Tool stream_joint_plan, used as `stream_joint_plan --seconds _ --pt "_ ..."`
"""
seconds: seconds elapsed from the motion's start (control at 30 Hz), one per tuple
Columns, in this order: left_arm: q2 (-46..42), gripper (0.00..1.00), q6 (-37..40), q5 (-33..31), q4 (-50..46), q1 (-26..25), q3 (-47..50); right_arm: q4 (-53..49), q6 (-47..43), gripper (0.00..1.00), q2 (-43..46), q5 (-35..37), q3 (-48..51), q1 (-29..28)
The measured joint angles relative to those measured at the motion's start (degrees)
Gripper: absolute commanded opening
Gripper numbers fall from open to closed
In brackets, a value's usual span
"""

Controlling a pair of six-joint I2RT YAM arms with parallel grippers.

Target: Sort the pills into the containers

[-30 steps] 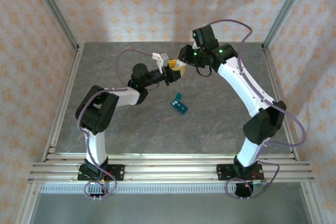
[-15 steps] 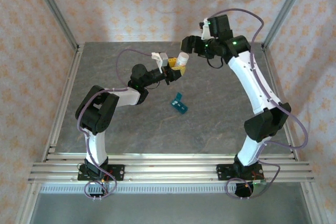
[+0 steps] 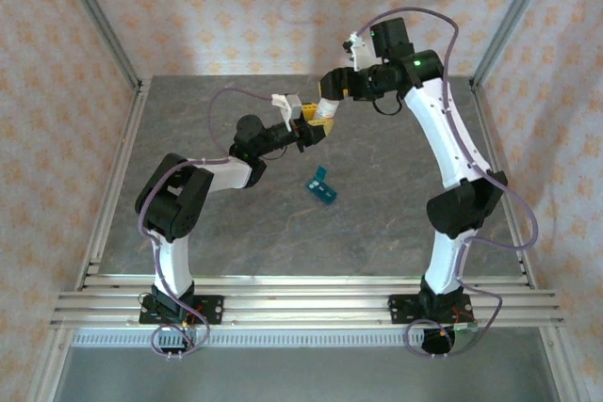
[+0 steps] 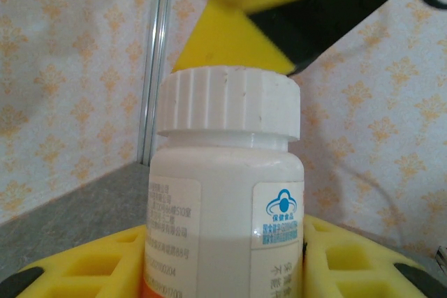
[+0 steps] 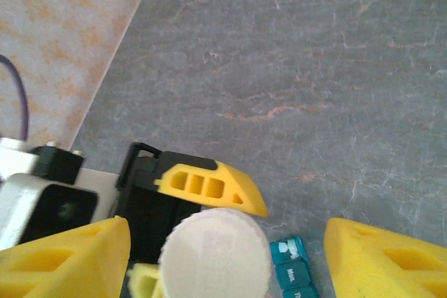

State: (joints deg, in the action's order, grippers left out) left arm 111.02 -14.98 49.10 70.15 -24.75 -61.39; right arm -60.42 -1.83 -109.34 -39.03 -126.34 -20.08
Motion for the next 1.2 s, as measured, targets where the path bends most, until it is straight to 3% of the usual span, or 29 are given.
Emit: stream_joint_plan --seconds 0.4,1.03,1.2 --pt "-0.2 0.0 0.0 0.2 -0.1 0.0 0.0 -0.3 -0.4 0.57 -0.4 -1.0 0.5 0.0" --pt "-0.2 0.0 -0.2 0.3 -0.2 0.0 0.0 0.0 -0.4 0.58 -0.6 -3.0 2.2 0.0" --pt "-0.2 0.0 -0.2 0.4 -0.5 0.0 0.0 0.4 -0.2 0.51 -0.4 -3.9 3.5 0.0"
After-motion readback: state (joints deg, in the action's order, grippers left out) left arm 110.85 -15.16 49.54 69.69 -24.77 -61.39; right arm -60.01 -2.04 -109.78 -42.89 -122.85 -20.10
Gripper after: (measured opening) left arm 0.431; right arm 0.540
